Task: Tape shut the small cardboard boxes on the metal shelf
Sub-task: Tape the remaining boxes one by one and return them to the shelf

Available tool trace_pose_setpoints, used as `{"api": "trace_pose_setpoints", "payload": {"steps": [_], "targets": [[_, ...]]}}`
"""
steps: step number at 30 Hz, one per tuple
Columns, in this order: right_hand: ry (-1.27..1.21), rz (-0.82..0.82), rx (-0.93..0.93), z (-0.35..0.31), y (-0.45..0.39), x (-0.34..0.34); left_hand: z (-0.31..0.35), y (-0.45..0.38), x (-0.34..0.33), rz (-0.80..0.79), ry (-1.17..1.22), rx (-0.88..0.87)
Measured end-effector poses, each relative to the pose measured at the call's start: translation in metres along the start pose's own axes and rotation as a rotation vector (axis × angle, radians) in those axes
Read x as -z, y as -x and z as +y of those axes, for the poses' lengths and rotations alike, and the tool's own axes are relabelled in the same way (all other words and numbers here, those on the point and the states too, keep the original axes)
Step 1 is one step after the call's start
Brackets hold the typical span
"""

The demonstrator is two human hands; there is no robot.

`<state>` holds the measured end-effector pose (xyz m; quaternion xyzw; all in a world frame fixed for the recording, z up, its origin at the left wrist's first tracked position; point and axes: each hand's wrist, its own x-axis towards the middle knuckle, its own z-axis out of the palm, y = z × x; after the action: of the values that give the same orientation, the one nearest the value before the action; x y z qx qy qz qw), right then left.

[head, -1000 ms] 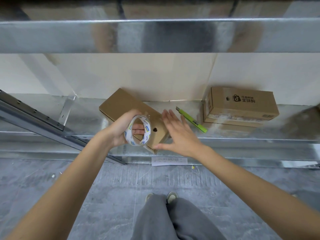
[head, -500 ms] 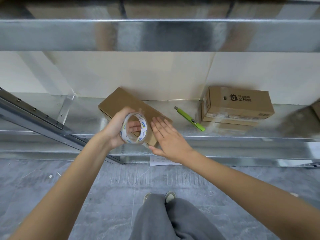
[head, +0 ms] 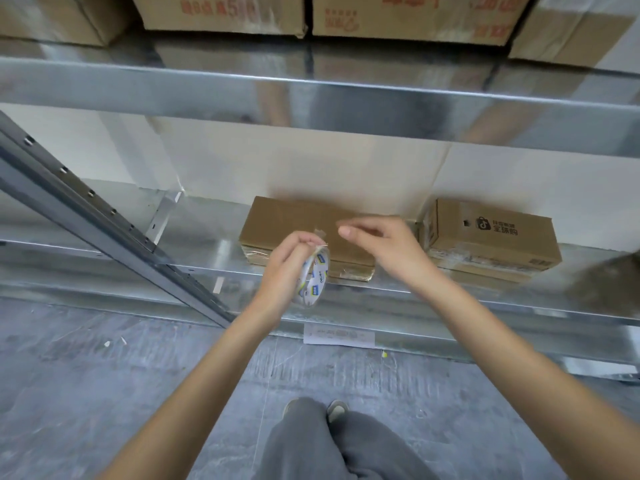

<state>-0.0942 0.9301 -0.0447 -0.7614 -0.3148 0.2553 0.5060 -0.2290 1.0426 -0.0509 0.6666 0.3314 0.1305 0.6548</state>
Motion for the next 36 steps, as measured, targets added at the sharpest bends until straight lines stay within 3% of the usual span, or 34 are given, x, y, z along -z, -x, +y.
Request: {"api": "trace_pose_setpoints", "payload": {"steps": [4,8,18,22,27,36], "targets": [[0.022,-0.003,0.022,-0.02,0.0,-0.008,0.006,0.008,-0.013,-0.058,0.036,-0.165],[0.071,0.044,0.03,-0.029,0.0,-0.002,0.009,0.009,-0.018,-0.058,0.081,-0.208],[0.246,0.032,0.174,-0.044,0.01,0.009,0.005,0.012,-0.031,-0.077,0.154,0.083],[0.4,0.081,0.354,-0.039,0.017,0.009,0.013,0.013,-0.031,-0.152,0.206,0.051],[0.358,0.167,0.381,-0.032,0.023,0.012,0.02,0.012,-0.033,-0.12,0.12,0.018],[-0.281,0.23,-0.126,-0.027,0.026,0.015,0.015,0.007,-0.038,-0.061,0.152,-0.107]]}}
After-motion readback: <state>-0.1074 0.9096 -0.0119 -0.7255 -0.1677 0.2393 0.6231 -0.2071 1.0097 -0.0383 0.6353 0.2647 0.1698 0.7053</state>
